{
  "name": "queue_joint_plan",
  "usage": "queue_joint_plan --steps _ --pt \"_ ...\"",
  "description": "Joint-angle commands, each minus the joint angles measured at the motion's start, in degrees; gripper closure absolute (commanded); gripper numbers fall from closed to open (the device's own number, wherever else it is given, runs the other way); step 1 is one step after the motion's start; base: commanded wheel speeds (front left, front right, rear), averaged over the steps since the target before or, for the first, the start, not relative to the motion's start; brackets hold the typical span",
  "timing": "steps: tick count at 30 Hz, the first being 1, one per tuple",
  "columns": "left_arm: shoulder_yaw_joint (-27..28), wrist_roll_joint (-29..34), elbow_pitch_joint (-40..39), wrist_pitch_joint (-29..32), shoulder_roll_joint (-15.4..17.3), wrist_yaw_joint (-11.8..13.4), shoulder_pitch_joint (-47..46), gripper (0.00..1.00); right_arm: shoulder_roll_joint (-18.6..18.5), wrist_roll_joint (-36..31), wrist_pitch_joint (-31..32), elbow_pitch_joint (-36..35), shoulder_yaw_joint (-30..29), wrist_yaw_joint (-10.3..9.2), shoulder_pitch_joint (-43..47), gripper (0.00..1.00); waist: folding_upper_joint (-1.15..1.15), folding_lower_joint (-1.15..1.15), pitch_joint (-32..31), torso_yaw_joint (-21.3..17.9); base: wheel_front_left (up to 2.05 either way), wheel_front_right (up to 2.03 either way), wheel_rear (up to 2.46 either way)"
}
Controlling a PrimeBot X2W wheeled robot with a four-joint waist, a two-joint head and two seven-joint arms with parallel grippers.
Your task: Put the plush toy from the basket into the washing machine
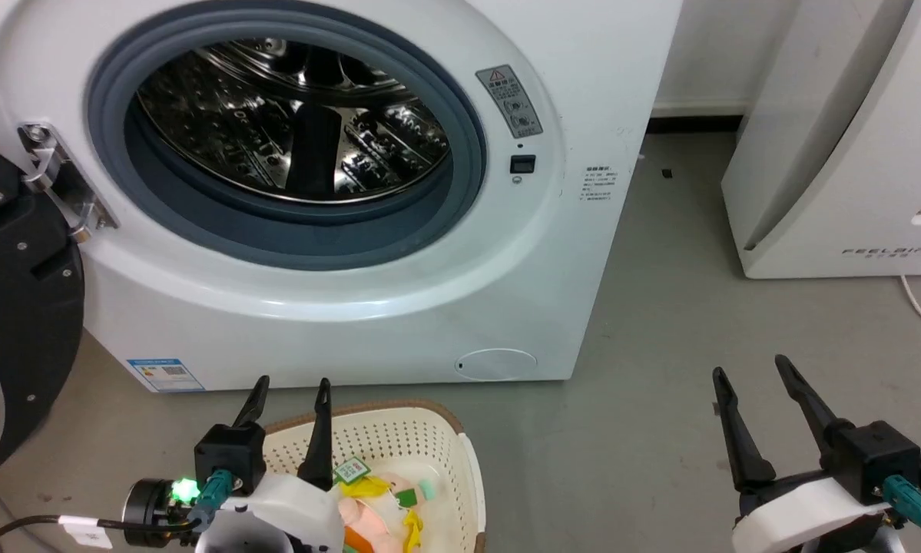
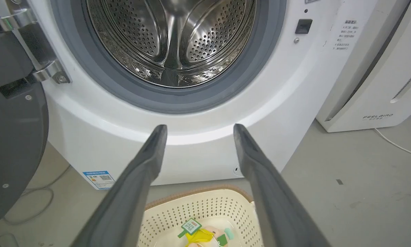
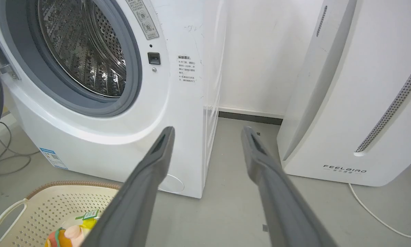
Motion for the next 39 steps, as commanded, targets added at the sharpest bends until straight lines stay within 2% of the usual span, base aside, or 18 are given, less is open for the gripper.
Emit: queue_joint_plan --steps 1,12,13,31,39 --pt "-0.39 -0.41 0.99 -0.67 0.01 -0.29 -1.31 0.00 0.01 0.26 -0.73 -0.44 -0.19 -0.02 -1.19 0.00 0.00 0.00 0.84 -0.26 0.00 0.00 0.00" --pt "-1.32 -0.49 9.17 -1.98 0.37 -1.18 -5.20 0.00 0.01 0.48 -2.04 -0.89 -0.45 -0.02 -2.33 0.00 0.00 0.00 5.02 -1.30 0.00 0.00 0.00" --pt "-1.63 -0.66 12.69 -2.33 0.62 -1.41 -6.59 0.00 0.01 0.62 -2.40 -0.97 -0.38 -0.02 -2.64 0.00 0.00 0.00 6.13 -1.64 0.00 0.00 0.00" --pt "-3.09 -3.09 32.99 -2.68 3.07 -3.41 -17.65 0.00 0.01 2.02 -4.55 -1.73 -0.14 -0.03 -4.65 0.00 0.00 0.00 15.28 -3.97 0.00 0.00 0.00" --pt "-4.03 -3.51 39.24 -1.79 4.52 -2.80 -22.24 0.00 0.01 2.41 -5.38 -2.18 -0.28 -0.03 -5.42 0.00 0.00 0.00 19.98 -4.81 0.00 0.00 0.00"
